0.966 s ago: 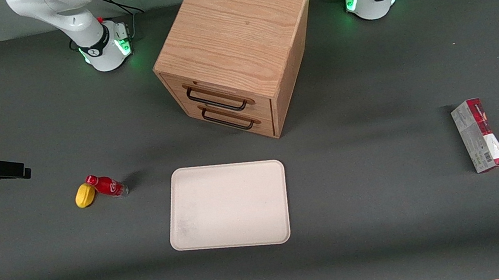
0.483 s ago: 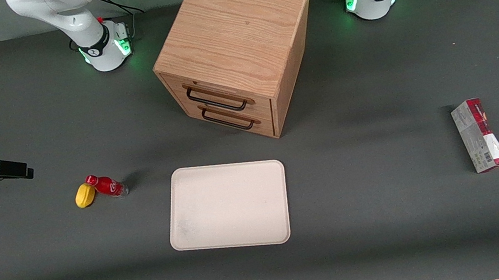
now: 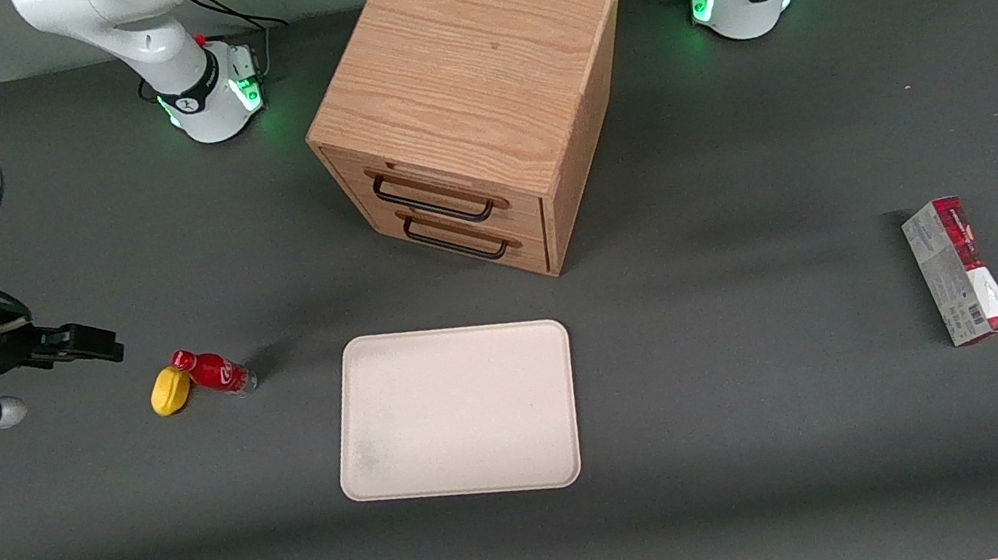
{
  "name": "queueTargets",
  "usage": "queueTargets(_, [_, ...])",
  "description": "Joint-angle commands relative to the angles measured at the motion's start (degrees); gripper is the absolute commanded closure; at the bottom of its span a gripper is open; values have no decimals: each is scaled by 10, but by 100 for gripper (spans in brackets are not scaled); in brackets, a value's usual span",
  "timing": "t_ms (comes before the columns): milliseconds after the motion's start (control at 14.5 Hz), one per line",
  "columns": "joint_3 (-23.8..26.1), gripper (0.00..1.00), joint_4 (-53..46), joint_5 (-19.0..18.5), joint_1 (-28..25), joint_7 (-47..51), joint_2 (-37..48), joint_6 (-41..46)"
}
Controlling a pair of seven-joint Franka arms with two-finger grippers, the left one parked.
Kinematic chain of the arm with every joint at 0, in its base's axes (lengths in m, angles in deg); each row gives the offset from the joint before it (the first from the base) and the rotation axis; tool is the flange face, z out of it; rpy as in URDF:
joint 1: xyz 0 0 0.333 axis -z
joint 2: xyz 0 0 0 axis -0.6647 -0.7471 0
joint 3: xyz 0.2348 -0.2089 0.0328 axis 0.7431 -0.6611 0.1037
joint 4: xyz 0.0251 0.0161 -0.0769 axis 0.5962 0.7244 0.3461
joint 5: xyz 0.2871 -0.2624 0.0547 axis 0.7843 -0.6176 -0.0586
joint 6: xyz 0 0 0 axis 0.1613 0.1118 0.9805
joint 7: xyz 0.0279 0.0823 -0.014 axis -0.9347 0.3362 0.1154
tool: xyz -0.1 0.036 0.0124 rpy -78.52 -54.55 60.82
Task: Place coke bottle on tray
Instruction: 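Lower the open right gripper over the red Coca-Cola bottle's cap end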
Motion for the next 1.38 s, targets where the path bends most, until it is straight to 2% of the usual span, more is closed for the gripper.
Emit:
queueTargets(0, [3, 1, 88, -6, -3, 13, 23, -91])
queueTargets(138, [3, 1, 141, -6, -5, 13, 15, -170])
queueTargets(414, [3, 1, 219, -6, -6, 12, 15, -257])
queueTargets(1103, [3, 1, 234, -8, -13, 11, -7, -290])
queueTargets(1310, [3, 1, 234, -21, -13, 11, -12, -290])
